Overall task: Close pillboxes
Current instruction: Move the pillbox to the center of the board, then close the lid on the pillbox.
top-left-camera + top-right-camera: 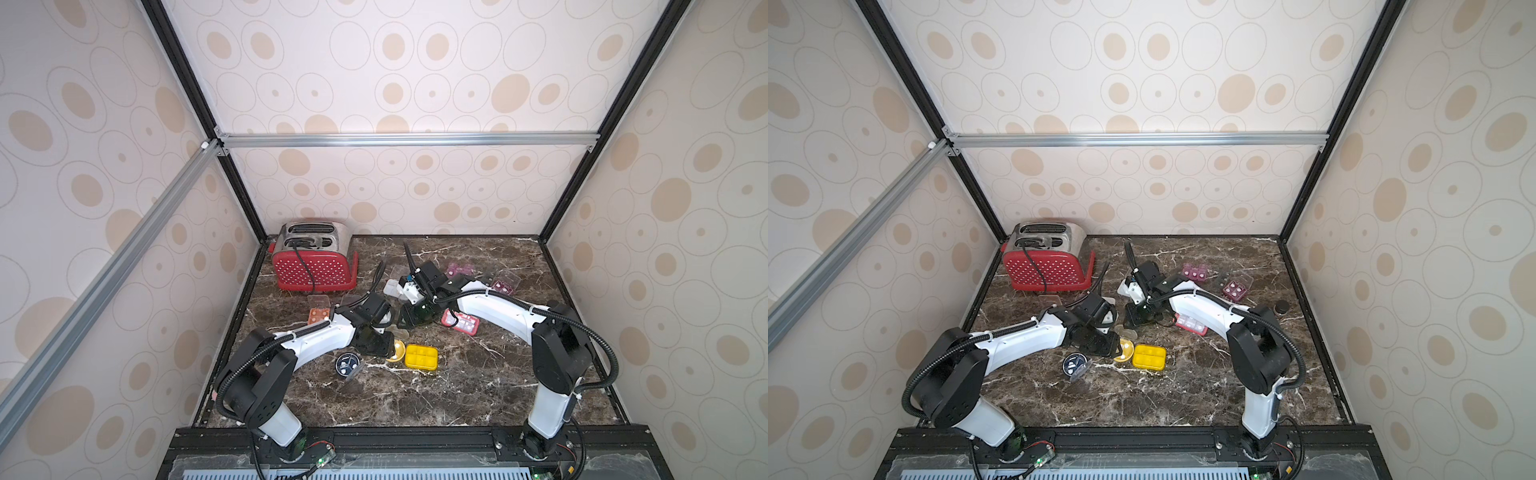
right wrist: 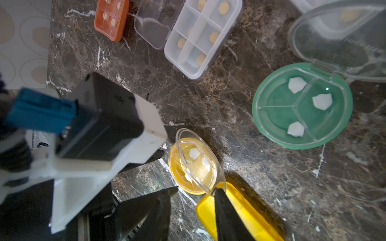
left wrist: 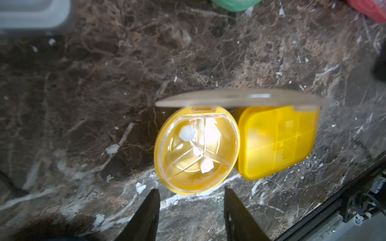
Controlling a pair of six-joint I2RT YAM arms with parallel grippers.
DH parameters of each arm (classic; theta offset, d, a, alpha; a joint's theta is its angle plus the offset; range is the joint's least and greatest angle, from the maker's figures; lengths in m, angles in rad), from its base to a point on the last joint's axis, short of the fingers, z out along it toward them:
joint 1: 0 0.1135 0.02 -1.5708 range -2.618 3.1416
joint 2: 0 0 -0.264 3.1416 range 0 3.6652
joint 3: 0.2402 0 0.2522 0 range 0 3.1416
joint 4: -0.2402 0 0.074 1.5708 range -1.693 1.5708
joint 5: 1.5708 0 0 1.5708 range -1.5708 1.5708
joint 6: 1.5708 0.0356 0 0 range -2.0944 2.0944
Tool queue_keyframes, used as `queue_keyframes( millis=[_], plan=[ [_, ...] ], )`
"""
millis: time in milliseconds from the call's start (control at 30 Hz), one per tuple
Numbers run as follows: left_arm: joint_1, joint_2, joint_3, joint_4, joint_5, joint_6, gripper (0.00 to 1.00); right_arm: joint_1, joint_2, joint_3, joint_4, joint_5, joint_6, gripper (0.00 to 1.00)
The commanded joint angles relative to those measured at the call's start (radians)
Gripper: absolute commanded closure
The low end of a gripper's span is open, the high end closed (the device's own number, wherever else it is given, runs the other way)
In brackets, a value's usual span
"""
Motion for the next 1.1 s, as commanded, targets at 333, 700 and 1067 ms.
queue_keyframes(
  millis=[333, 700, 1067],
  plan=[
    [0.005, 0.018, -0.006, 0.011, 0.004, -0.016, 0.58, 0.005, 0.042, 0.023, -0.016, 0.007, -0.009, 0.71],
    [0.002, 0.044, -0.017, 0.045, 0.015, -0.050, 0.66, 0.014, 0.044, 0.020, -0.007, 0.006, -0.002, 0.78],
    [0.002, 0.015, -0.014, 0.050, -0.001, -0.052, 0.57, 0.014, 0.035, 0.038, -0.004, -0.002, -0.002, 0.78]
  ],
)
